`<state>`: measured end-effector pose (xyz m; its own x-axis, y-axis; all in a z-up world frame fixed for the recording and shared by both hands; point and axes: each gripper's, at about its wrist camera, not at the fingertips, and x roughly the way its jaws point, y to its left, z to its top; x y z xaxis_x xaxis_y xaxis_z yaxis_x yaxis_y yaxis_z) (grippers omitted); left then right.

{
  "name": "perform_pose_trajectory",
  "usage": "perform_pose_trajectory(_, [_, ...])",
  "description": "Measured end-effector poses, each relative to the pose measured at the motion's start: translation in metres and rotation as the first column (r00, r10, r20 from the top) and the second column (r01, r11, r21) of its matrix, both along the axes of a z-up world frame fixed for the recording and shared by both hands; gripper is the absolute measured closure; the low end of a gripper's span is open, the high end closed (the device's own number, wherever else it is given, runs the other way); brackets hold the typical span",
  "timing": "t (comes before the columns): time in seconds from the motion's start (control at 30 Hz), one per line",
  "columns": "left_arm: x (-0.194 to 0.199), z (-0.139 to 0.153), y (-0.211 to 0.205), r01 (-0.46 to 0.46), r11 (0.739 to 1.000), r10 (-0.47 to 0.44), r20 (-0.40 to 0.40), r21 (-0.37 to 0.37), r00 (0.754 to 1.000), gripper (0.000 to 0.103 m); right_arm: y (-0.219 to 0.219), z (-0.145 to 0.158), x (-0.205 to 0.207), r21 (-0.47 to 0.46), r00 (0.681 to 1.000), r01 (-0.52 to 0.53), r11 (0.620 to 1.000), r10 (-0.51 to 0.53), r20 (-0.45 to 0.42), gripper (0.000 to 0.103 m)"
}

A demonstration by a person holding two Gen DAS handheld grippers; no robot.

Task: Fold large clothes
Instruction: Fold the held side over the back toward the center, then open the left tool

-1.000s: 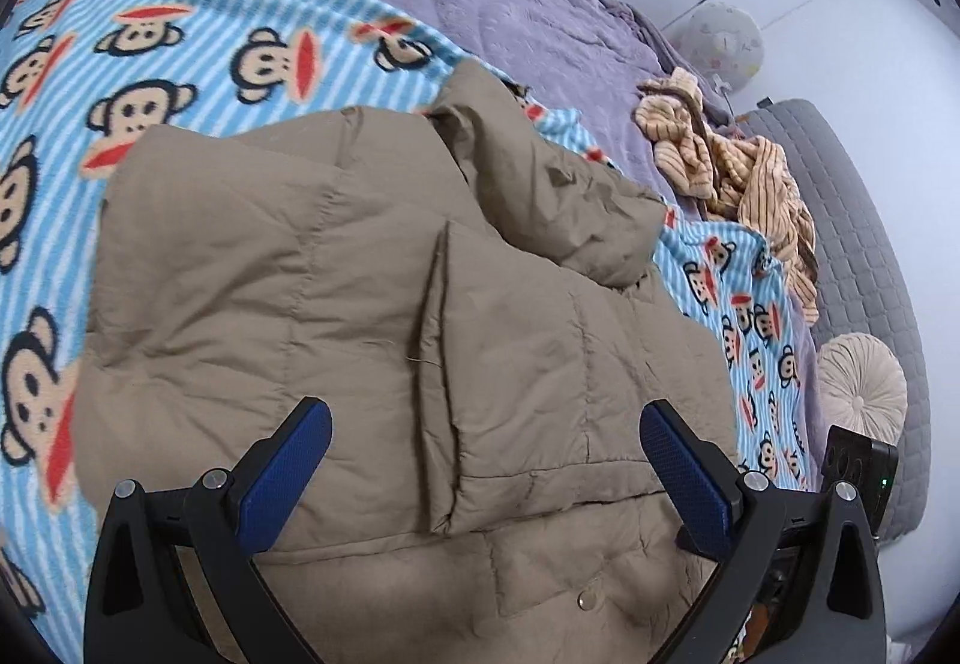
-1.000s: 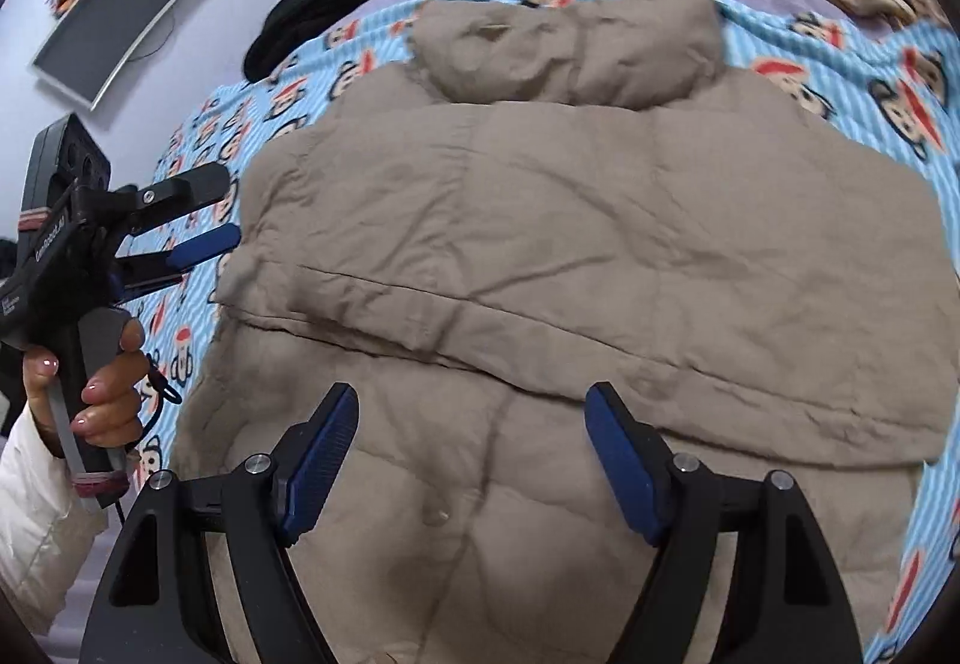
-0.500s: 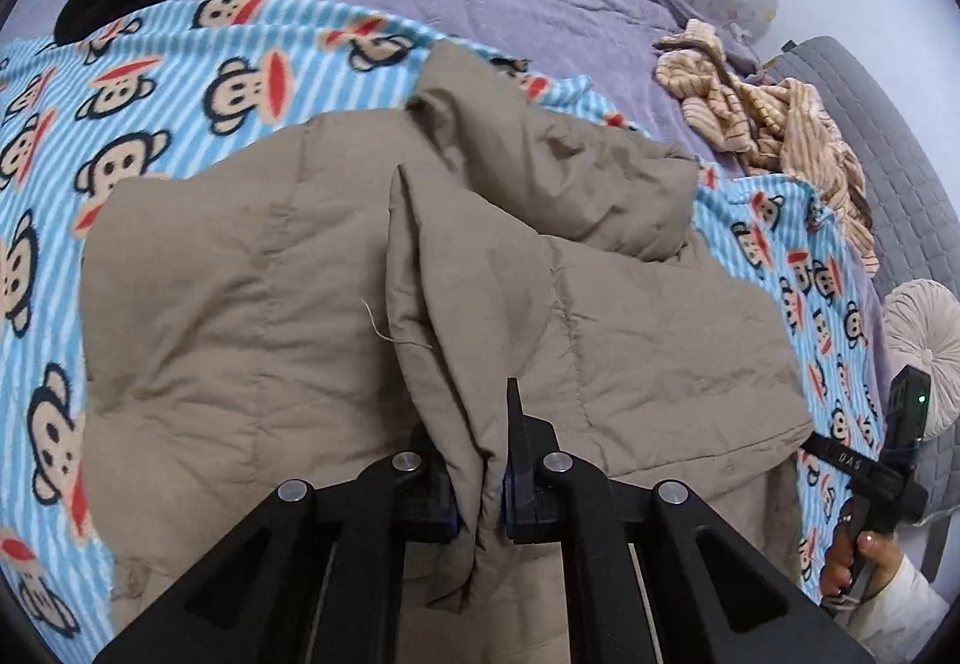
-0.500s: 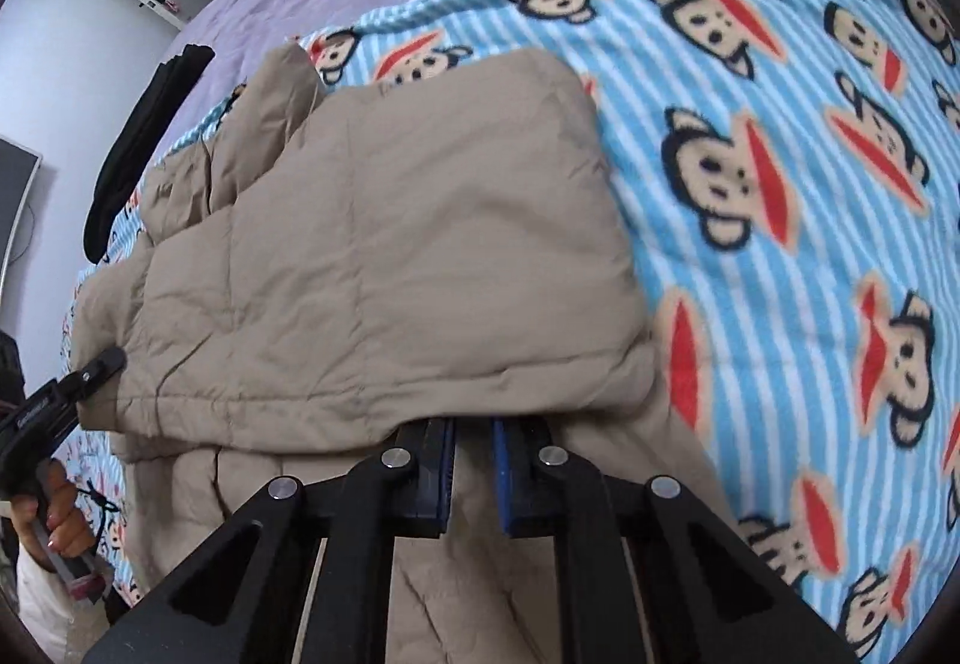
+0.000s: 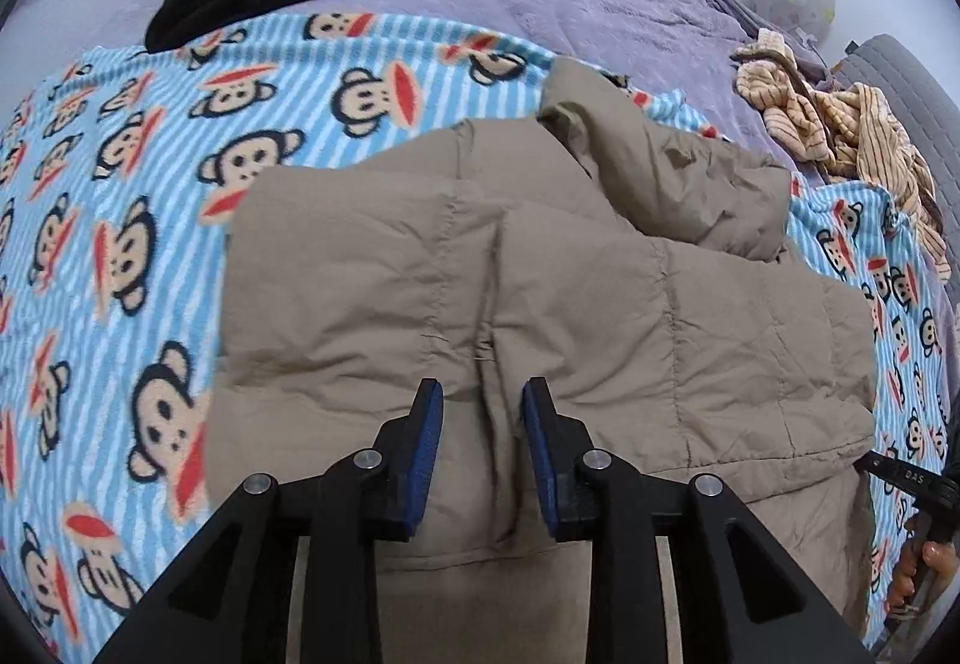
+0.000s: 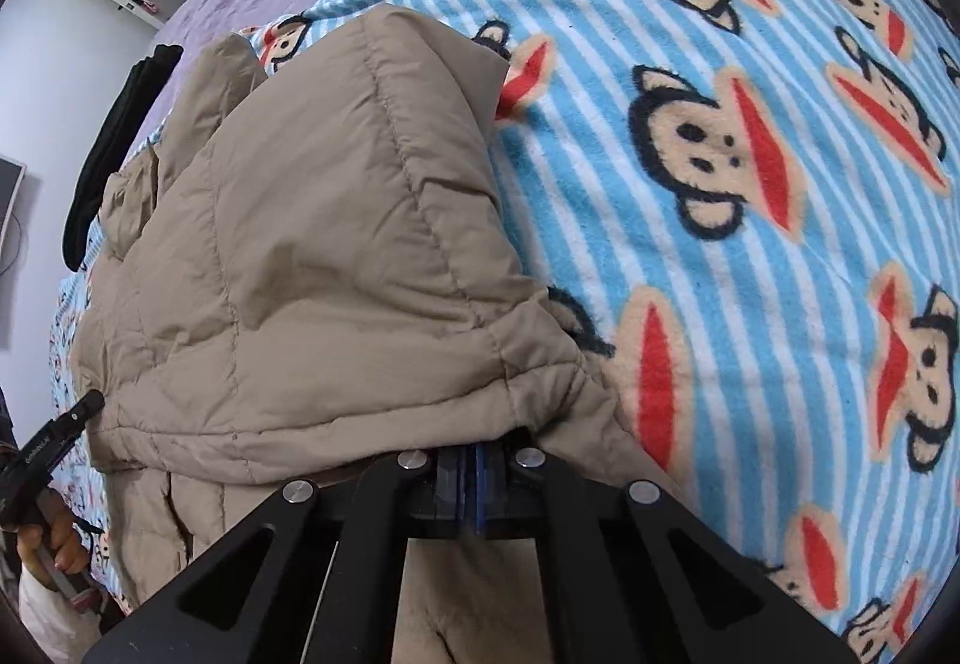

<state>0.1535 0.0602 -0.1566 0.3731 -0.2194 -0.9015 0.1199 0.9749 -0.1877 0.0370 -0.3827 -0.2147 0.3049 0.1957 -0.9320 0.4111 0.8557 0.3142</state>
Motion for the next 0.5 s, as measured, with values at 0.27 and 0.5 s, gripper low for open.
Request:
perform_pose_trajectory(0.27, [0.014,0.022,-0.006,0.063,0.998,-0.062,0.051,-0.030,0.997,0.073,0.015,0.076,-0.043,-0.230,0.989,0.000,0.973,0.034,0.147,0.098])
perform_pose_trajectory(0.5, [0.015,-0.025,-0.054,0.113,0.991,-0.112,-0.028,0.064,0.993,0.073,0.013,0.049,0.028,-0.218,0.984,-0.103,0.970,0.131,0.119,0.099])
